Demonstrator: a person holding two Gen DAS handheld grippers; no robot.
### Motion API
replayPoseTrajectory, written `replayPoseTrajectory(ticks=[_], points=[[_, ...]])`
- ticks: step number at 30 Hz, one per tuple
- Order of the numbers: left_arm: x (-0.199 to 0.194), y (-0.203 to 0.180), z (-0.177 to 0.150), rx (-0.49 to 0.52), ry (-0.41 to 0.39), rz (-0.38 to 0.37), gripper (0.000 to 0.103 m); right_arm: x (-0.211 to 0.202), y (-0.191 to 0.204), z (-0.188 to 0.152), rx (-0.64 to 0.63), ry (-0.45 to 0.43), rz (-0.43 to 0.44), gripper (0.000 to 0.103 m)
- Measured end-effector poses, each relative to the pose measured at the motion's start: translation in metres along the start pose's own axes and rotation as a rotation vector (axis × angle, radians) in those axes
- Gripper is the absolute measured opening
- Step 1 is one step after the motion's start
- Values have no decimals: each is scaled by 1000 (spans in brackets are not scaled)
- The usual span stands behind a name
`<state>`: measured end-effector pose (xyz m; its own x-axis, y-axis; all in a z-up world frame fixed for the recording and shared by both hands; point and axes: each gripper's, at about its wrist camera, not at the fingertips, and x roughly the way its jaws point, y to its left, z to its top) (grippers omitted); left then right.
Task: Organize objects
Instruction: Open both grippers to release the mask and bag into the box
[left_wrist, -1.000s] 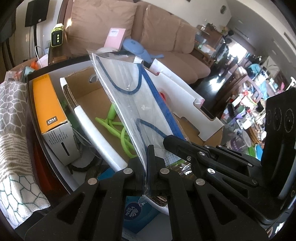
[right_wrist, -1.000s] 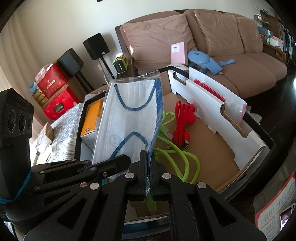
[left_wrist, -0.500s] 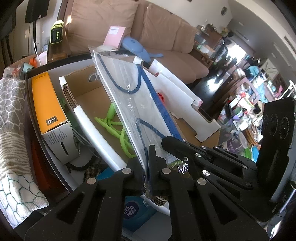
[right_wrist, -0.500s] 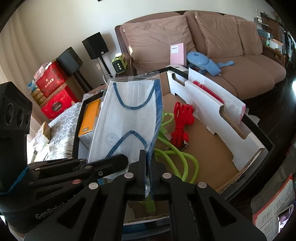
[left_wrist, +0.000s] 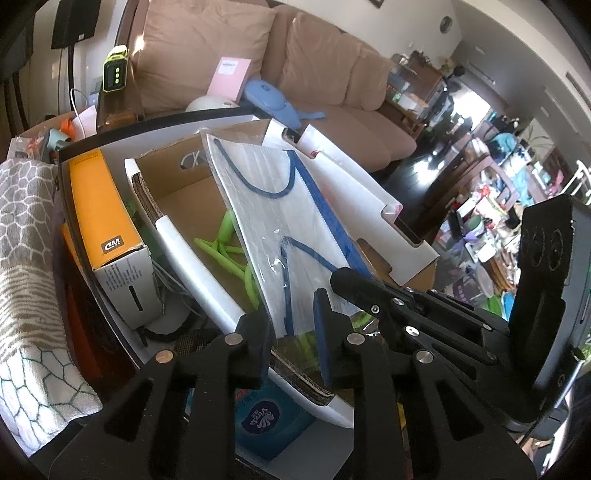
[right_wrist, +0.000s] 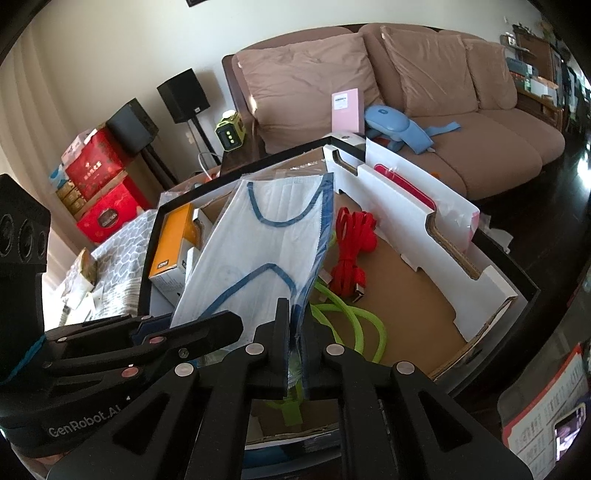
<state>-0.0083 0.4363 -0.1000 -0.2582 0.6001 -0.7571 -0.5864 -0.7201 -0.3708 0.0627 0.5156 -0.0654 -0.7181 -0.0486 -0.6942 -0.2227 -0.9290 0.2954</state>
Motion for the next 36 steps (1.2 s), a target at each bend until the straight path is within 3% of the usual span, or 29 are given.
replayPoseTrajectory(ticks=[11,14,18,36], points=[[-1,-2,-4,-12,-1,-8,23,-6,-8,2,41,-28,11,12],[-3,-2,-5,-16,-3,-12,24,-9,-8,3,44,-39,10,20],[-6,2,-2,-35,-19,-16,24,-10,-12,3,53,-45,-8,40],[-24,17,3,-80,-87,1,31,-16,-15,5,75,-65,-12,40]])
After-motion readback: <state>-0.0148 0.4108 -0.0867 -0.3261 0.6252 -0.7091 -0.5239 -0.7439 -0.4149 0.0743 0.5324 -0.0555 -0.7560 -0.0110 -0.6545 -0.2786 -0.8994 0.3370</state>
